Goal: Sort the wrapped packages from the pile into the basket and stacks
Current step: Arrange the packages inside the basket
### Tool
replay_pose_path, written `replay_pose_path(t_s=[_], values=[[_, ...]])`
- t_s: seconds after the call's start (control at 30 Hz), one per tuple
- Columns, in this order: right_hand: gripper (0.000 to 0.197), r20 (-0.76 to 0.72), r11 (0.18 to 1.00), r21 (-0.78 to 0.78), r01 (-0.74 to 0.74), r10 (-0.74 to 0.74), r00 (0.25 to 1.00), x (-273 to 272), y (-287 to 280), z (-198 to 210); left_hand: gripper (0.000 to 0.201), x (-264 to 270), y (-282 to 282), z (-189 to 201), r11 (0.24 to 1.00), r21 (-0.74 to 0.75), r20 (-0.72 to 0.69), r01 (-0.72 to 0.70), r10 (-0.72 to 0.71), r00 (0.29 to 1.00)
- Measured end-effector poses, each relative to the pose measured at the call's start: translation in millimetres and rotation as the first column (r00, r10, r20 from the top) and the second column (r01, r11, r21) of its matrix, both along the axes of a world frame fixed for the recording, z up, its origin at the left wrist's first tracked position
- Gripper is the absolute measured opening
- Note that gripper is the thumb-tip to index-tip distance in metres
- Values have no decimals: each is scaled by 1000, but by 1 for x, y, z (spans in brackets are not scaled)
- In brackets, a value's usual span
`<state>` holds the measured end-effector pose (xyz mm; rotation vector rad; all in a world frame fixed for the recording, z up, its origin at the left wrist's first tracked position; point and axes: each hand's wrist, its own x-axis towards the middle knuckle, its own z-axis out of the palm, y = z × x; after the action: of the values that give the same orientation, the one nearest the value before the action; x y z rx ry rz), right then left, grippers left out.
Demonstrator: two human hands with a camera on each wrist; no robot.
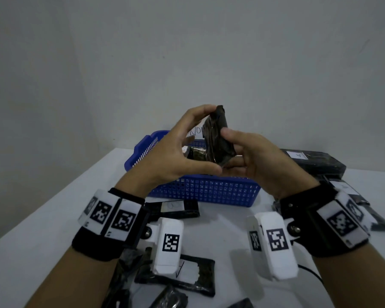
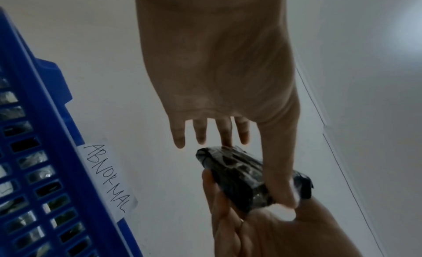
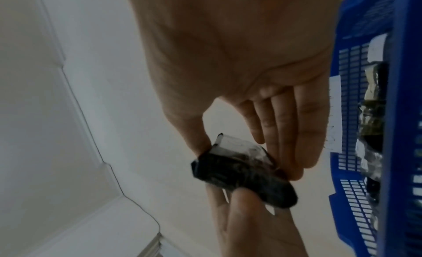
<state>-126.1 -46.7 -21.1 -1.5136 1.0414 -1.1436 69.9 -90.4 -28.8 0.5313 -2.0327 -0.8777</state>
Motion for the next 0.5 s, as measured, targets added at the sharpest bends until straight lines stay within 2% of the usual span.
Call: replay_pose_path(t_s=[0.13, 0.2, 0.27, 0.33, 0.4, 0.5], values=[[49, 22, 995, -88, 45, -44, 999, -2, -3, -5, 64, 2, 4, 4, 998, 57, -96, -1, 7, 995], [49, -25, 984, -162, 79, -84, 996, -2, -4, -7, 52, 1, 5, 7, 995, 96, -130, -34, 46, 990], [51, -193, 950, -295, 107, -169, 966, -2, -5, -9, 48, 0, 6, 8, 991, 124, -145, -56, 74, 987], [59, -356, 912, -397, 101, -255, 899, -2, -7, -12, 40, 1, 5, 7, 992, 82, -139, -91, 102, 985], [66, -391, 889, -447, 97, -291, 873, -2, -8, -15, 42, 1, 4, 6, 994, 34, -147, -103, 107, 983], [69, -380, 870, -465, 166, -365, 850, -4, -12, -19, 52, 0, 3, 6, 995, 5, -200, -99, 98, 975]])
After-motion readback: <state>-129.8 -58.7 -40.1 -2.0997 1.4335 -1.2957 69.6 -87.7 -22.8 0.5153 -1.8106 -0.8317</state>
